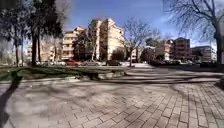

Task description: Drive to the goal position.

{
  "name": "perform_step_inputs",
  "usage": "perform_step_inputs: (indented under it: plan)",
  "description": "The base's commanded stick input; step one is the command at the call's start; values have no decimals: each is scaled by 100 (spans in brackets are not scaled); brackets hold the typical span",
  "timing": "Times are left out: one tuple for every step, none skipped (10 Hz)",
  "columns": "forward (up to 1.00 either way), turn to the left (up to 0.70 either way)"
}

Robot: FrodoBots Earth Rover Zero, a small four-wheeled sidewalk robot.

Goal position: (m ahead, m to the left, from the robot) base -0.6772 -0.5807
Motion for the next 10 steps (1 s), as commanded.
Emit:
perform_step_inputs:
  plan:
    - [0, 0]
    - [0, 0]
    - [0, -16]
    - [0, -79]
    - [0, -100]
    - [0, -100]
    - [0, -100]
    - [0, -100]
    - [0, -100]
    - [0, -100]
